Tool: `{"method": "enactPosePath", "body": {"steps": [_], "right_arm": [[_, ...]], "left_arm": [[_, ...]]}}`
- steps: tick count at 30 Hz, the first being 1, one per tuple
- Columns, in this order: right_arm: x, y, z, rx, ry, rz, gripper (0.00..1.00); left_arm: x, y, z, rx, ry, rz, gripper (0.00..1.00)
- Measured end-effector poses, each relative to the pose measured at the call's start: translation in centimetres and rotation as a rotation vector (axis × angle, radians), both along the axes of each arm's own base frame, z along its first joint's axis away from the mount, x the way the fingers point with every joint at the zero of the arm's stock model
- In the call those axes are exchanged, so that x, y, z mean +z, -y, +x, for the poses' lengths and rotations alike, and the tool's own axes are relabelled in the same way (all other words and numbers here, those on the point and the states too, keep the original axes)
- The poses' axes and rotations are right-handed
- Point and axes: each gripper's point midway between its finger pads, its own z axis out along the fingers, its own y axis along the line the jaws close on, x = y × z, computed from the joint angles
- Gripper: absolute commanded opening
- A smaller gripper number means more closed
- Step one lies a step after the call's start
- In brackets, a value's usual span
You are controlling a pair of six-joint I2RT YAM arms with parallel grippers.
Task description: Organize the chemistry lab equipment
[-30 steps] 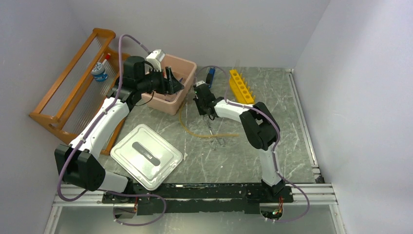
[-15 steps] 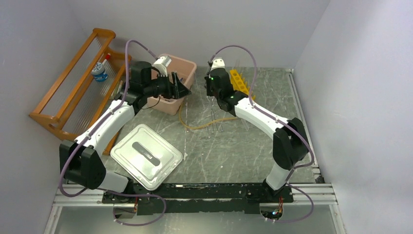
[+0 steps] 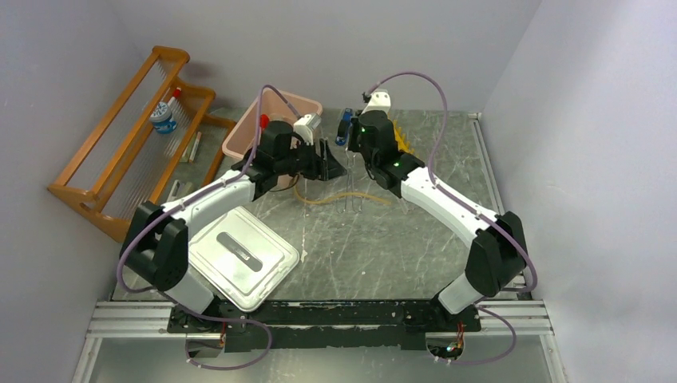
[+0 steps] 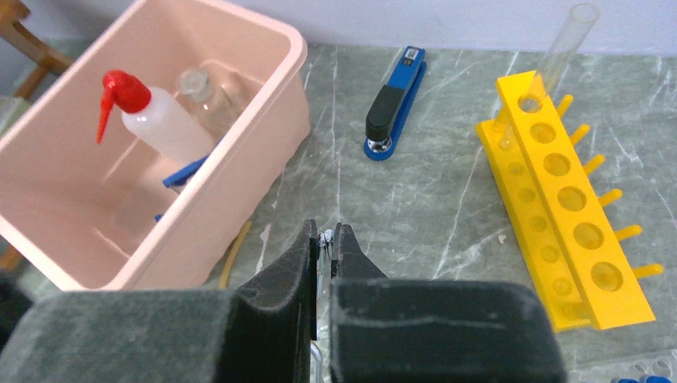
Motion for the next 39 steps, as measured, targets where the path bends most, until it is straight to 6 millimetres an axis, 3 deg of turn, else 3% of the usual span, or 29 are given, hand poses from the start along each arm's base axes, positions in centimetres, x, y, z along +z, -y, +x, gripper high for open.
{"method": "enactPosePath", "body": {"steps": [7, 17, 21, 26, 29, 34, 37, 39], "right_arm": [[3.6, 0.4, -0.6, -0.019, 0.046, 0.091, 0.0], [3.9, 0.2, -1.2, -0.013, 0.022, 0.145, 0.0], [3.9, 0.1, -1.3, -0.01, 0.013, 0.157, 0.0], [4.5, 0.1, -1.4, -0.014, 0.008, 0.166, 0.45], [5.7, 0.0, -1.4, -0.011, 0.023, 0.189, 0.63], [7.9, 0.4, -2.4, 0.003, 0.048, 0.228, 0.68], [10.3, 0.8, -3.3, 0.019, 0.09, 0.269, 0.69], [12.5, 1.3, -4.2, 0.034, 0.139, 0.308, 0.69]], "left_arm": [[-0.5, 1.9, 0.6, -0.013, -0.028, -0.066, 0.61], [-1.7, 3.7, 0.4, -0.046, -0.041, -0.08, 0.06], [-1.1, 4.3, -0.3, -0.091, -0.014, -0.093, 0.05], [-0.7, 4.4, -0.4, -0.103, 0.006, -0.084, 0.05], [0.6, 4.4, -0.1, -0.113, 0.032, -0.063, 0.05], [4.0, 3.4, 0.7, -0.12, 0.108, -0.009, 0.05], [6.0, 1.5, 2.0, -0.103, 0.156, 0.042, 0.05], [6.9, -0.7, 3.6, -0.064, 0.188, 0.106, 0.05]]}}
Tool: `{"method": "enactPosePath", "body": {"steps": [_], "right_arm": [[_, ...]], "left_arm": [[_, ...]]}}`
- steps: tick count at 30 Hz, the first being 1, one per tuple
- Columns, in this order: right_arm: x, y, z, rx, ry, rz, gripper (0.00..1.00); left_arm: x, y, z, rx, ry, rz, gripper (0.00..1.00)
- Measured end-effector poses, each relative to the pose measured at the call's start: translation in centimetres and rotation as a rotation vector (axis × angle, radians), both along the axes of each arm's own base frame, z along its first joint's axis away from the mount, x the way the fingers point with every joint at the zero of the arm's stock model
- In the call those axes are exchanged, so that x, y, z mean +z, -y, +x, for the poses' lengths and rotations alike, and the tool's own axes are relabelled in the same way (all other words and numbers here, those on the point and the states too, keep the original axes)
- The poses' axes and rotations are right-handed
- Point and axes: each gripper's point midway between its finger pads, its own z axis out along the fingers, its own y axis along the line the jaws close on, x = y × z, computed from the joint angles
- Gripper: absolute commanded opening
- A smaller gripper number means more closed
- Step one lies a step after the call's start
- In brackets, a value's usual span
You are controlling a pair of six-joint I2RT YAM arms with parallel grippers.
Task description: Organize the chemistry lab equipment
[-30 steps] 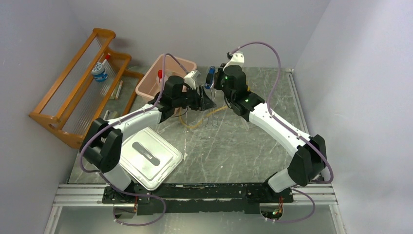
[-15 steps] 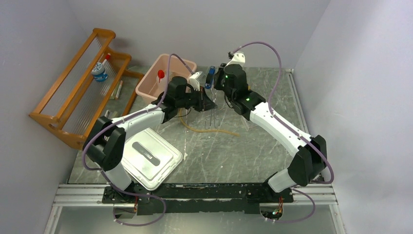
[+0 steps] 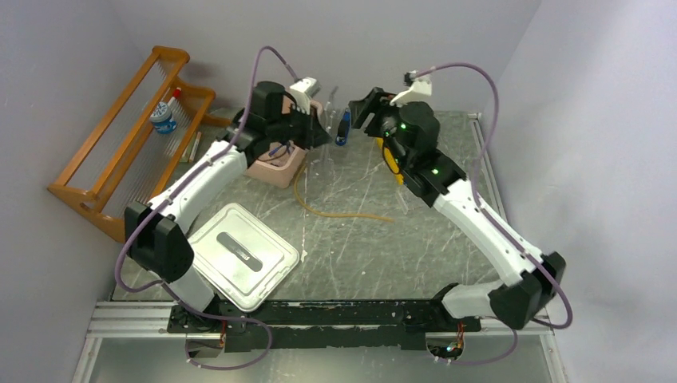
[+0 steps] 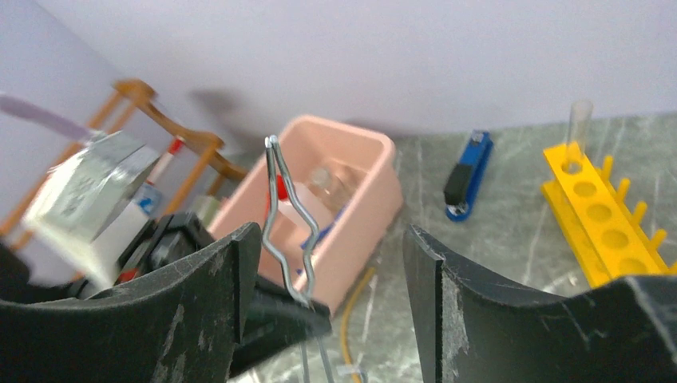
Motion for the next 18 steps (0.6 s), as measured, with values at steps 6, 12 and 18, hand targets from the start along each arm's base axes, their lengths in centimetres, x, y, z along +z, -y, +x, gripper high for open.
{"method": "enactPosePath", "body": {"steps": [6, 12, 18], "right_arm": [[6.0, 1.7, -2.5, 0.008, 0.156, 0.113, 0.69], [7.0, 1.0, -1.7, 0.017, 0.166, 0.086, 0.68], [3.6, -0.2, -0.4, 0.037, 0.085, 0.026, 0.68]], "left_arm": [[1.6, -6.5, 4.0, 0.148, 0.081, 0.16, 0.05], [2.4, -11.5, 9.6, 0.296, 0.149, 0.326, 0.05], [-4.0, -14.0, 13.9, 0.349, 0.044, 0.494, 0.05]]}}
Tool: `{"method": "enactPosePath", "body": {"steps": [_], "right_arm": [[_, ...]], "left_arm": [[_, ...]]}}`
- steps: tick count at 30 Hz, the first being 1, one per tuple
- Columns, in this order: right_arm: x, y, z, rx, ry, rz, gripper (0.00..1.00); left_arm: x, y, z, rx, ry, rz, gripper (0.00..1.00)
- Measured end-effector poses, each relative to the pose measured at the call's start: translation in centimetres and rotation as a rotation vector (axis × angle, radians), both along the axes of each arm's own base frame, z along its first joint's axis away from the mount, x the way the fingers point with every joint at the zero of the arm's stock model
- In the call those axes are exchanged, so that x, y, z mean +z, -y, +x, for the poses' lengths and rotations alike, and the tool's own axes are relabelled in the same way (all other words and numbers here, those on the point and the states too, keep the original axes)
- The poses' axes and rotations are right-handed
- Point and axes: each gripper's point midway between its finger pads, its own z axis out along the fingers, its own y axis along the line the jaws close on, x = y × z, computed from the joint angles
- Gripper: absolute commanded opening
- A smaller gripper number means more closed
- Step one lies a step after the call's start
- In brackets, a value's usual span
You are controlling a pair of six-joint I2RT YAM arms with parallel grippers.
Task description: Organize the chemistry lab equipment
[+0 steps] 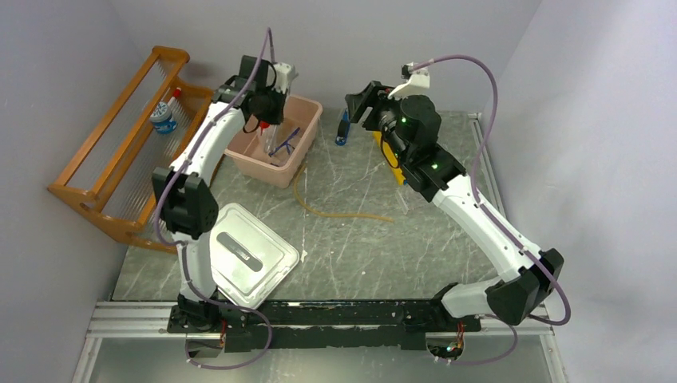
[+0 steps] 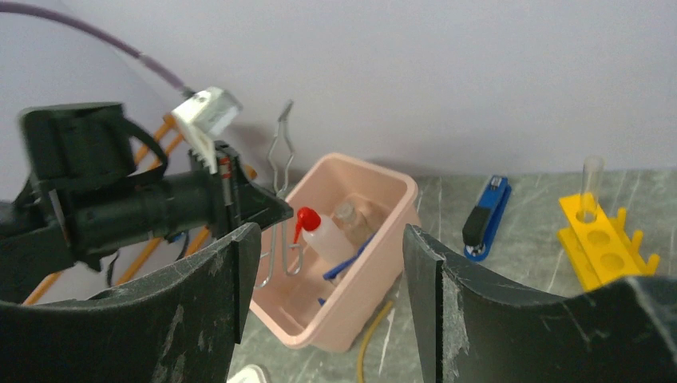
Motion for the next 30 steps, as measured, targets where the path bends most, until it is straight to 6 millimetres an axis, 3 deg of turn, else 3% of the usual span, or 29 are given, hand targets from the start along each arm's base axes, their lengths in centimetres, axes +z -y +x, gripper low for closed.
{"method": "enactPosePath", "body": {"steps": [4, 8, 11, 20, 30], "right_arm": [[-1.4, -0.9, 0.4, 0.025, -0.035, -0.012, 0.68], [-2.3, -1.6, 0.7, 0.047, -0.056, -0.014, 0.68], [-3.1, -2.1, 1.0, 0.058, -0.074, -0.018, 0.68], [-4.2, -2.5, 1.5, 0.058, -0.095, -0.026, 0.67], [-5.8, -3.2, 2.2, 0.062, -0.133, -0.026, 0.66]], "left_arm": [[-6.6, -0.6, -0.6, 0.003, -0.172, 0.073, 0.05], [-10.2, -0.6, -0.5, -0.004, -0.262, 0.109, 0.05], [-11.6, -0.6, -0.4, -0.009, -0.289, 0.119, 0.05], [-13.0, -0.6, -0.2, 0.012, -0.321, 0.124, 0.05], [-16.6, -0.7, 0.1, 0.052, -0.386, 0.139, 0.05]]}}
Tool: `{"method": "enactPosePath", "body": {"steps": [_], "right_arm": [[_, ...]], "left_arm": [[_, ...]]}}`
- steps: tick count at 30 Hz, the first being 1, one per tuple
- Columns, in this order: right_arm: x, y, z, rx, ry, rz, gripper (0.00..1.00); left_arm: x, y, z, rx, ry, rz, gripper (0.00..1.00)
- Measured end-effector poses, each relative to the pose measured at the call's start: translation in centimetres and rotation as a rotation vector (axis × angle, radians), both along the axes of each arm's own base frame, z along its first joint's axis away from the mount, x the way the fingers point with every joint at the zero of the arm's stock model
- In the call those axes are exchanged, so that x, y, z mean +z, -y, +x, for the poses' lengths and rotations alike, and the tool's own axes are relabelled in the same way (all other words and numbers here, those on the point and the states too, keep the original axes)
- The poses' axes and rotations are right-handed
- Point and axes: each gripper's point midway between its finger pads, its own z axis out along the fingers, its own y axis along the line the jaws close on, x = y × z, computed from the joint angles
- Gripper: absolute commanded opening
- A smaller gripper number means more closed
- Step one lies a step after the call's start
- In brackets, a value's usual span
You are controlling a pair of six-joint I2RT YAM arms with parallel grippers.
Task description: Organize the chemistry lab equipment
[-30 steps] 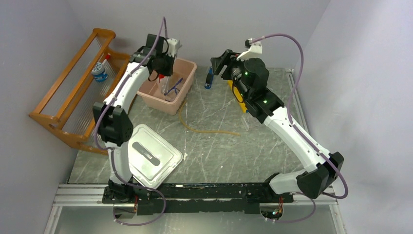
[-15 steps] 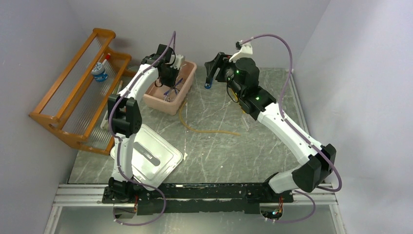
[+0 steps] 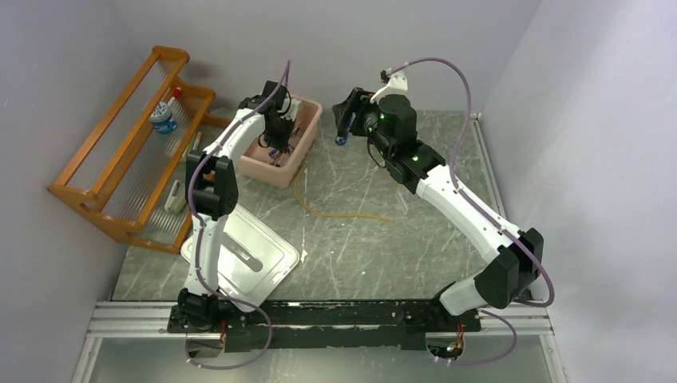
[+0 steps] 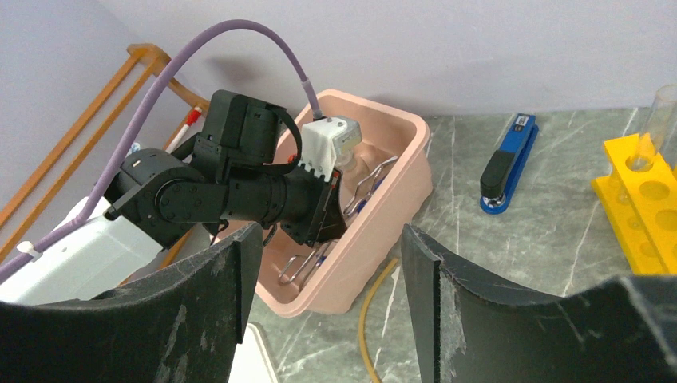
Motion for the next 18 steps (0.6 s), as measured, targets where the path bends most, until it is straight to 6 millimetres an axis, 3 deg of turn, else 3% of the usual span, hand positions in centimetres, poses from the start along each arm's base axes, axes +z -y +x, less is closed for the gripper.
{"method": "enactPosePath", "body": {"steps": [4, 8, 11, 18], "right_arm": [[-0.3, -0.1, 0.1, -0.001, -0.008, 0.003, 0.66], [-0.5, -0.2, 0.2, 0.0, -0.016, 0.009, 0.66], [-0.5, -0.3, 0.2, 0.0, -0.017, 0.013, 0.66], [-0.8, -0.2, 0.1, -0.003, -0.027, 0.005, 0.68]], "left_arm": [[-0.2, 0.4, 0.1, 0.007, 0.002, -0.02, 0.07], [-1.1, 0.8, 0.0, 0.003, -0.002, -0.042, 0.21], [-1.2, 0.9, 0.0, 0.009, -0.001, -0.05, 0.25], [0.7, 1.1, 0.1, 0.035, 0.029, -0.076, 0.38]]}}
